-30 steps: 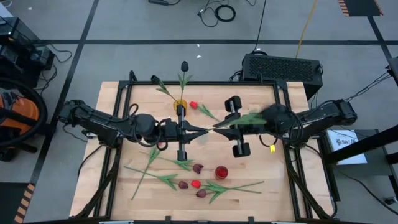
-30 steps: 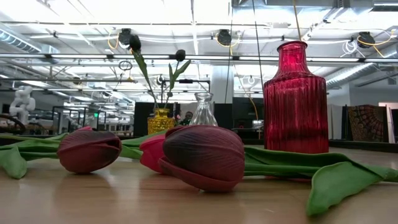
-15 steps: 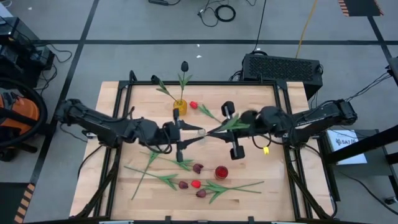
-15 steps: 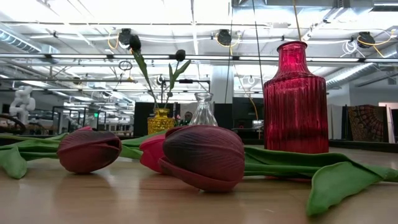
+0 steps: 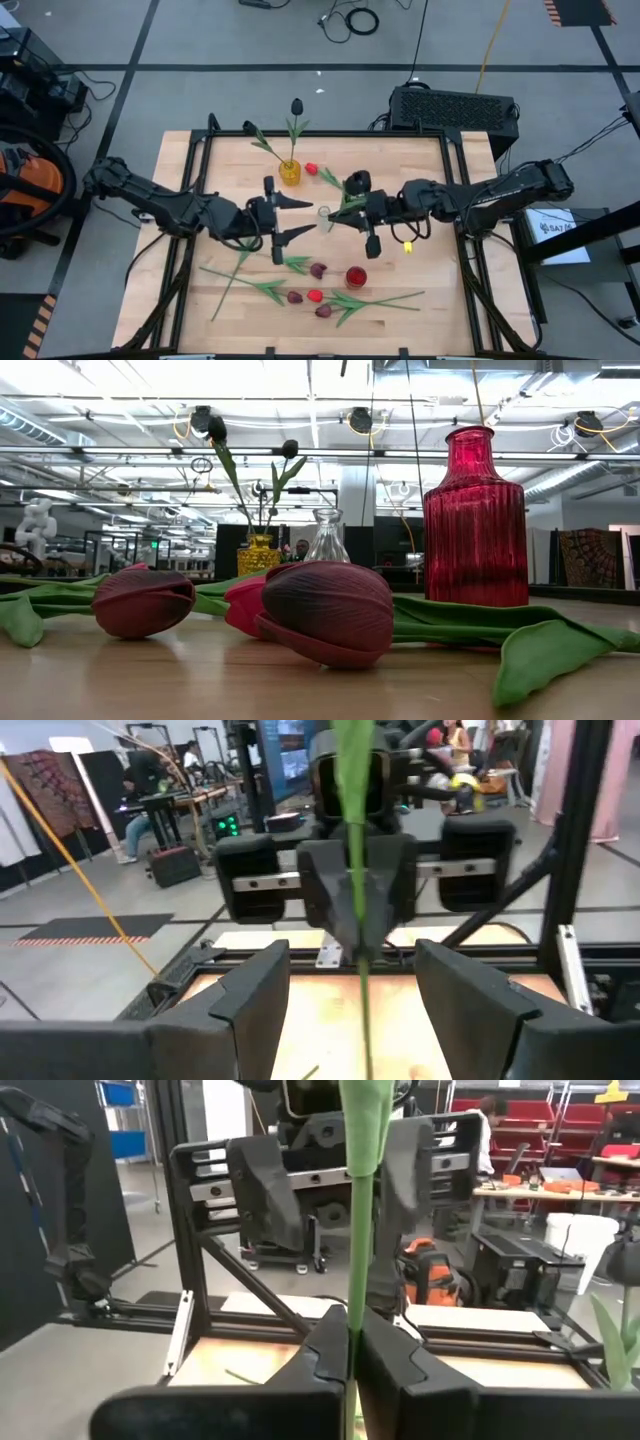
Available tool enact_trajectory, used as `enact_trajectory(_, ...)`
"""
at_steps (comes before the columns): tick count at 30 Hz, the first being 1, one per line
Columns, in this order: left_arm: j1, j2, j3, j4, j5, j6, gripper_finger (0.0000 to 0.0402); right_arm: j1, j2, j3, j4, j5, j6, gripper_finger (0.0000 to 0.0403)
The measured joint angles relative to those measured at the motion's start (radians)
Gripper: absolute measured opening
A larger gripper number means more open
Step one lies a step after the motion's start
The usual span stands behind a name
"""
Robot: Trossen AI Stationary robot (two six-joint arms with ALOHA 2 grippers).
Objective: Sort flowers into vase by color
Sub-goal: Put the black tulip into the yellow vase
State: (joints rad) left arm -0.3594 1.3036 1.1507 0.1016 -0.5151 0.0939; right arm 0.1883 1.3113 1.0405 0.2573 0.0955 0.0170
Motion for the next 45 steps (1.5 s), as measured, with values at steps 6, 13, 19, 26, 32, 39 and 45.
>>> enact_trajectory(6, 0.048, 0.033, 0.0, 0.066, 0.0, 0.05, 0.0221, 0.003, 0.052, 0.0, -0.01, 0.007, -0.067, 0.0001)
enact_trajectory(13, 0.08, 0.055, 0.0, 0.024, 0.051, 0.051, 0.0222, -0.032, 0.122, 0.0, 0.057, 0.006, -0.081, 0.0004)
enact_trajectory(19, 0.08, 0.055, 0.0, -0.015, 0.061, 0.046, 0.0222, -0.044, 0.158, 0.0, 0.079, 0.002, -0.082, 0.0005)
enact_trajectory(26, 0.077, 0.049, 0.001, -0.108, 0.098, 0.033, 0.0222, -0.049, 0.161, -0.001, 0.064, 0.0, -0.085, 0.0006)
enact_trajectory(32, 0.068, 0.006, -0.001, -0.228, 0.15, -0.03, 0.0222, -0.05, 0.151, 0.001, 0.079, 0.015, -0.08, 0.0006)
enact_trajectory(39, 0.063, 0.009, 0.0, -0.148, 0.149, -0.035, 0.0222, -0.05, 0.153, 0.0, 0.079, 0.01, -0.08, 0.0006)
enact_trajectory(45, 0.078, 0.042, 0.001, -0.03, 0.146, -0.027, 0.0222, -0.05, 0.153, 0.0, 0.083, 0.007, -0.076, 0.0006)
